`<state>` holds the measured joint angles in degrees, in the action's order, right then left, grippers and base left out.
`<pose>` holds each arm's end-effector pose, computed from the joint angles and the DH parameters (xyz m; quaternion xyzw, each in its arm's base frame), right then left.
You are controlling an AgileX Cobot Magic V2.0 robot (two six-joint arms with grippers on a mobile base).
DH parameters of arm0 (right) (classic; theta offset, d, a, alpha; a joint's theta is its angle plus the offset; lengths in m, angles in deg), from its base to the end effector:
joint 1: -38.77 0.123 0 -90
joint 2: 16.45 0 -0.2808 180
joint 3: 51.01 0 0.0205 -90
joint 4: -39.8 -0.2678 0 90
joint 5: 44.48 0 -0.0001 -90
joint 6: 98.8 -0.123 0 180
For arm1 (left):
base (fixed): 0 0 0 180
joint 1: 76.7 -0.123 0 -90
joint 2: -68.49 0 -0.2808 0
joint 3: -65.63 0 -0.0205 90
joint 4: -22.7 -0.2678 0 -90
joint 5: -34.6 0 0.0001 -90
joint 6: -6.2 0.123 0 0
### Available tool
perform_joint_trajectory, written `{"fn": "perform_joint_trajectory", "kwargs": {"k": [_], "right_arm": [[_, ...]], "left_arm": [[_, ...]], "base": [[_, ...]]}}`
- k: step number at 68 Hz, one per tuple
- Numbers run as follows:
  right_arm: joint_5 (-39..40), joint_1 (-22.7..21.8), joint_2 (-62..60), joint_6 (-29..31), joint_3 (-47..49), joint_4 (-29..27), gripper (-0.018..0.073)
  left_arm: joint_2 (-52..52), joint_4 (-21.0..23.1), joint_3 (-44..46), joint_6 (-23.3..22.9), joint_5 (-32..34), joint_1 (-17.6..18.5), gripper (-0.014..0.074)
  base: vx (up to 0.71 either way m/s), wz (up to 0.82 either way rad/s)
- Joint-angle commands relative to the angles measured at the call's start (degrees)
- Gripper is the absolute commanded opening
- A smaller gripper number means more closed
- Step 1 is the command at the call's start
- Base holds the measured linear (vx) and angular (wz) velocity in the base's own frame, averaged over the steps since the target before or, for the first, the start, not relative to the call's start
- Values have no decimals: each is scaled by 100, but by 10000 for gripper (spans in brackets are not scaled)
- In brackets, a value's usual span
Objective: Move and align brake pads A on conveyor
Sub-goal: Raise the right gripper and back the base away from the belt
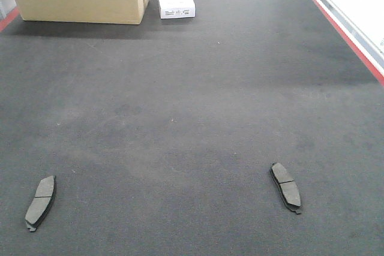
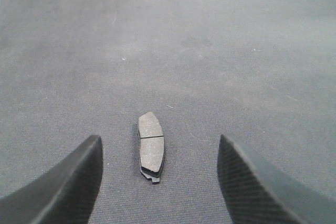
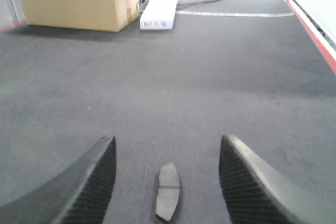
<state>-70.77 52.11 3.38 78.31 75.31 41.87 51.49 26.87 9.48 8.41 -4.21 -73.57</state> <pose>0.1055 0.0230 0.2929 -0.0769 0.7610 0.0745 0.6399 0.0954 -0.0108 0.2565 0.0279 0.8279 -0.0392 0.5588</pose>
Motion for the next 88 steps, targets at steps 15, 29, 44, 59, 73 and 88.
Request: {"fn": "perform_joint_trajectory", "kwargs": {"k": [15,29,44,59,73,88], "right_arm": [[583,0,51,24,154,28,411],[583,0,51,24,154,28,411],[583,0,51,24,154,28,411],[583,0,51,24,154,28,411],[583,0,51,24,154,28,411],[582,0,51,19,154,28,411]], "left_arm": [[-58,34,148,-9,456,28,460],[-58,34,148,-9,456,28,460],[-58,34,148,-9,456,28,460],[-77,34,148,-9,451,28,460],[-77,34,148,-9,457,28,460],[-77,34,148,-9,457,28,460]], "base": [[0,0],[0,0],[0,0],[-2,1],[-18,6],[-35,1]]}}
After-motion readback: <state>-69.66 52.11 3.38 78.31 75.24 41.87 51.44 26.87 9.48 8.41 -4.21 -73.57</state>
